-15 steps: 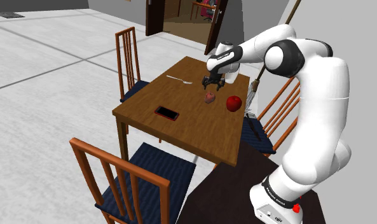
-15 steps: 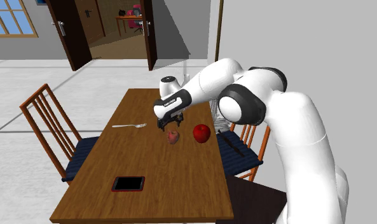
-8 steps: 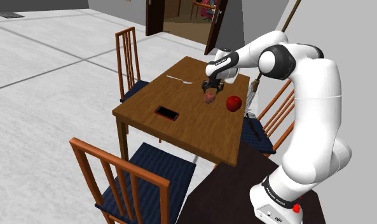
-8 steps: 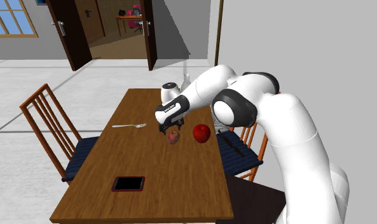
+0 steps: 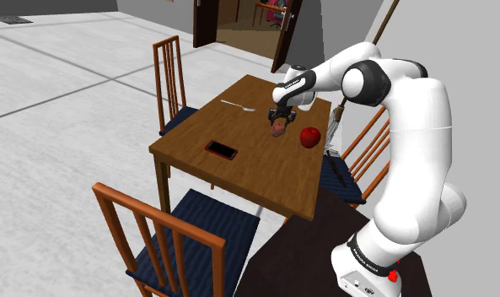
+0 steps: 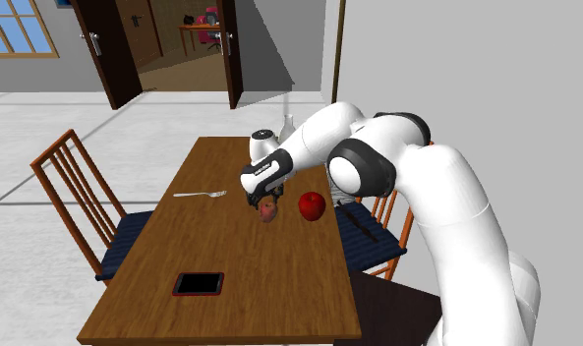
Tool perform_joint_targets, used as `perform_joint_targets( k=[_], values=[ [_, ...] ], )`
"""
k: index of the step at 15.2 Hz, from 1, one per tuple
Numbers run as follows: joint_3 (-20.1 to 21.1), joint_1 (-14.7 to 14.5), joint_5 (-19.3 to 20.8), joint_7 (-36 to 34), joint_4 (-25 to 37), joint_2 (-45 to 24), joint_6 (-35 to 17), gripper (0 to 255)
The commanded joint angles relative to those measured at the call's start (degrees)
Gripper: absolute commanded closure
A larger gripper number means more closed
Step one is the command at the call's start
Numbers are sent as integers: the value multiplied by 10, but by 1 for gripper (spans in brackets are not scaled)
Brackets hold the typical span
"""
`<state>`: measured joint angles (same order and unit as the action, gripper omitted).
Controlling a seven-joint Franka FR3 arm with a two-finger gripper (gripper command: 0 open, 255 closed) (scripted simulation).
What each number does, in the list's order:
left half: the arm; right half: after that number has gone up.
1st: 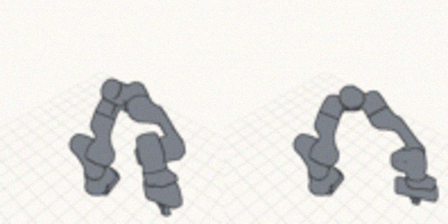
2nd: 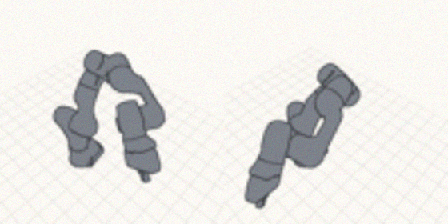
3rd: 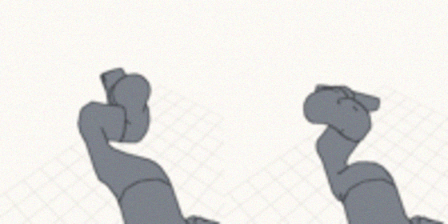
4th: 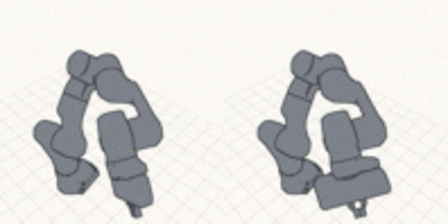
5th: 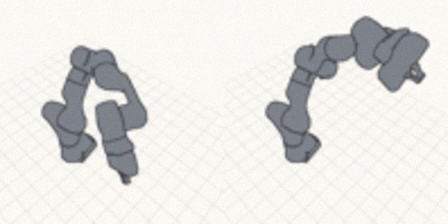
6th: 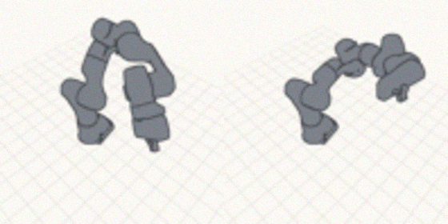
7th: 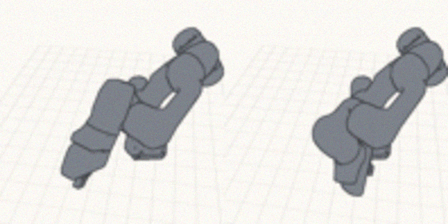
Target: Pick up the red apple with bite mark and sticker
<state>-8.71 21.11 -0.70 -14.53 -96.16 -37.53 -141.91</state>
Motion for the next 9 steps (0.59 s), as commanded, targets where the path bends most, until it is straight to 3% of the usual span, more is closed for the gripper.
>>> perform_joint_targets(
  k=[1, 9],
  values=[
    [0, 0, 0, 0, -1, 0, 0, 255],
    [-2, -2, 2, 0, 1, 23, 27, 255]
  ],
)
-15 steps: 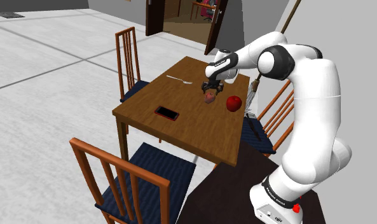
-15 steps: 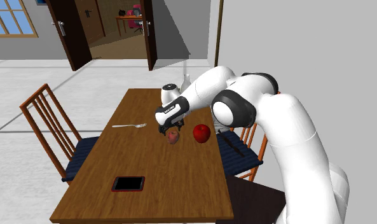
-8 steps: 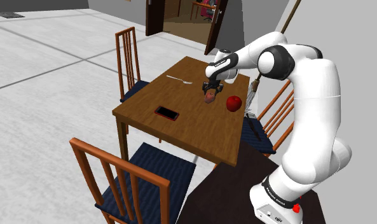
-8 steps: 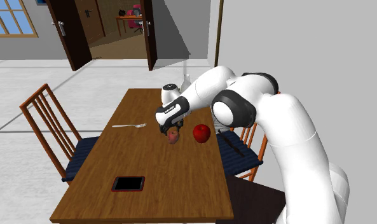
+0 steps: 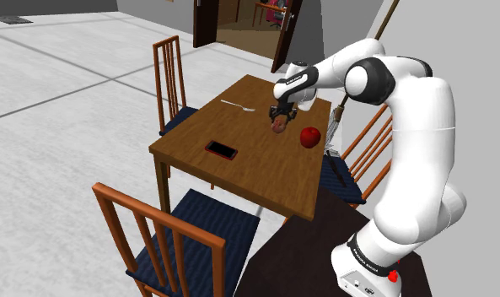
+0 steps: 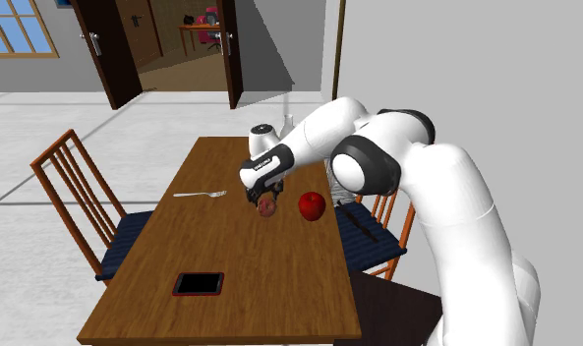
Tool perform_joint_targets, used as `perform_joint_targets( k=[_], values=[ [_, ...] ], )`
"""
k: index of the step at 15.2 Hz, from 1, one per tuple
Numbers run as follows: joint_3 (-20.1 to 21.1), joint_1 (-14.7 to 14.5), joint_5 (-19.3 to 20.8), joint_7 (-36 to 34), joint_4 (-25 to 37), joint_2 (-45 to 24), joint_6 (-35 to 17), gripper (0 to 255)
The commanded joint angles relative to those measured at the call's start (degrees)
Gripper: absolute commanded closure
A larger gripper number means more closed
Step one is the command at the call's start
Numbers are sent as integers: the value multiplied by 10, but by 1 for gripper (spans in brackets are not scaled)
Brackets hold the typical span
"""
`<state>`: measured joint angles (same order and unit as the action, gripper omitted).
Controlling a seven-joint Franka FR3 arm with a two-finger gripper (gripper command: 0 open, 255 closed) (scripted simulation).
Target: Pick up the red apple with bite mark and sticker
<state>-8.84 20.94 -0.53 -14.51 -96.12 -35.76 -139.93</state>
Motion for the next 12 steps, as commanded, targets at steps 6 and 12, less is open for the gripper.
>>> perform_joint_targets(
  k=[6, 12],
  values=[
    [-3, -3, 4, 0, 7, 33, 40, 255],
    [-4, -4, 5, 1, 14, 50, 63, 255]
  ],
)
